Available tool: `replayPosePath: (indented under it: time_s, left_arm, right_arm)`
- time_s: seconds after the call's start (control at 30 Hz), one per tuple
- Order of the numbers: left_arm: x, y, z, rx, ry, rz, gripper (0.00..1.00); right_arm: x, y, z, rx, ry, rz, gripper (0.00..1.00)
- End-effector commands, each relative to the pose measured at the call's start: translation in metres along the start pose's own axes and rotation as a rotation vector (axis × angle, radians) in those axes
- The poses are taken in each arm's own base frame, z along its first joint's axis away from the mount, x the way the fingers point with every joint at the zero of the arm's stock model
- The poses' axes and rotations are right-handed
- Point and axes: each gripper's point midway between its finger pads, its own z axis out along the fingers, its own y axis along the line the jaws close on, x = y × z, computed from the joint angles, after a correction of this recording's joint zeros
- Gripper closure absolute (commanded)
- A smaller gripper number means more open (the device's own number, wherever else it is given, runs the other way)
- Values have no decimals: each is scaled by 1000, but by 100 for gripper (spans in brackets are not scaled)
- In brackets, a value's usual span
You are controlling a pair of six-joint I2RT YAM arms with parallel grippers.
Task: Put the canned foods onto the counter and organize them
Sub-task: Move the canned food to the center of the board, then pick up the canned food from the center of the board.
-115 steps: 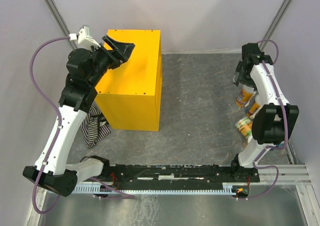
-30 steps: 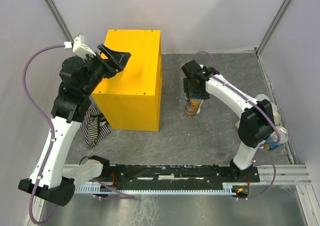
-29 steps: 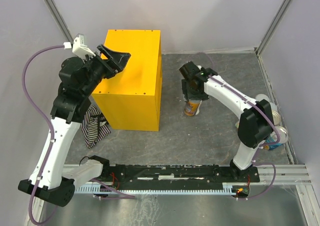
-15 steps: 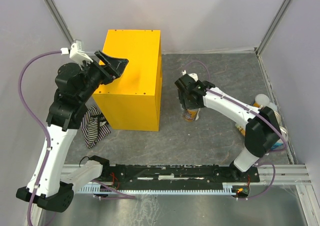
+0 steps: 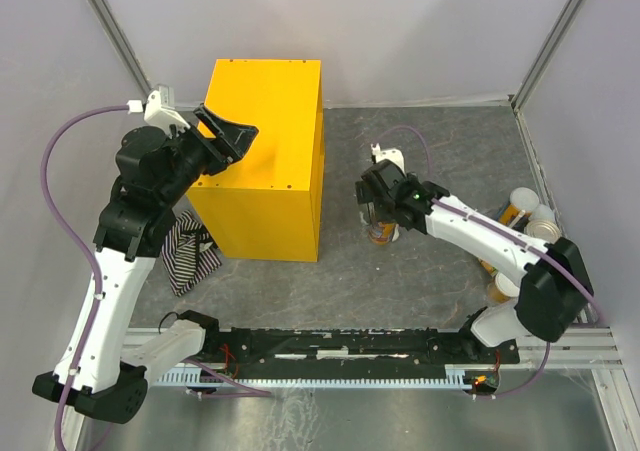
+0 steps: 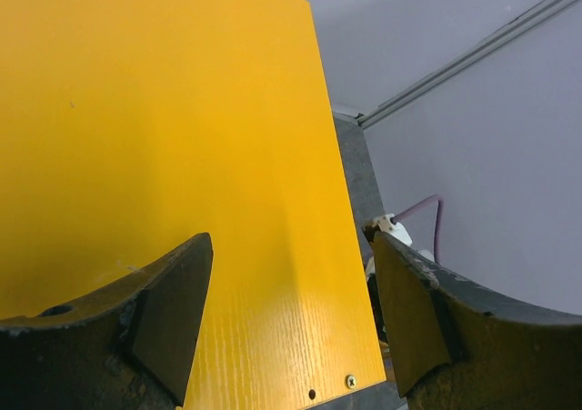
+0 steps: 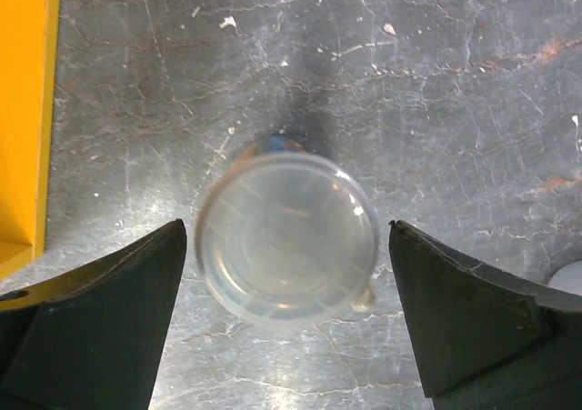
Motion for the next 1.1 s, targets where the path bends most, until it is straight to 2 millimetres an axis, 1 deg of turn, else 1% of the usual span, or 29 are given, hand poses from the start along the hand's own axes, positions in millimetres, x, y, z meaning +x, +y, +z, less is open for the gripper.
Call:
replayPosePath:
  time_s: [0.0,0.03,0.07,0.23,0.47,0.63,0.7,0.73,0.77,0.8,0.83,0.87,0.93,0.97,1.0,1.07]
  left_arm:
    - [-13,-7,-11,16,-50,38,22]
    - [-13,-6,-12,14,-52,39,22]
    - [-12,-5,-13,13,-52,40,22]
    - [-10,-5,-12,16,-45,46,22]
    - [-6,-2,-9,14,-35,65,22]
    - [-5,1,-5,14,-43,78,22]
    - [-5,2,-2,14,-48,80,22]
    - [-5,3,-1,14,-49,81,22]
    - [-5,3,-1,15,-50,82,22]
    - [-6,2,0,15,-54,83,22]
    - [-6,2,0,14,-55,83,22]
    - [-7,2,1,14,-58,85,22]
    - [-10,1,1,13,-67,82,22]
    - [-12,0,0,11,-74,80,22]
    - [-14,0,0,8,-80,78,22]
    - [-18,-1,-2,5,-94,70,23]
  right_arm:
    - [-9,-8,-11,1,-123,43,0]
    - [-11,-9,-13,-1,-144,50,0]
    - [-7,-12,-11,4,-149,48,0]
    - [-4,-11,-9,-27,-211,52,1]
    - [3,-3,11,-50,-240,49,3]
    - [-3,-1,20,-43,-282,31,6]
    - [-6,0,23,-43,-305,18,9]
    - [-7,1,23,-43,-310,14,11]
    - [-8,1,24,-41,-312,9,17]
    - [-8,1,25,-40,-312,4,25]
    - [-9,1,25,-41,-312,1,36]
    - [-9,2,25,-44,-313,1,50]
    - [-12,1,21,-48,-320,5,69]
    - [-13,0,18,-45,-323,9,77]
    - [-16,-1,14,-46,-329,13,80]
    - [-23,-2,6,-48,-340,18,82]
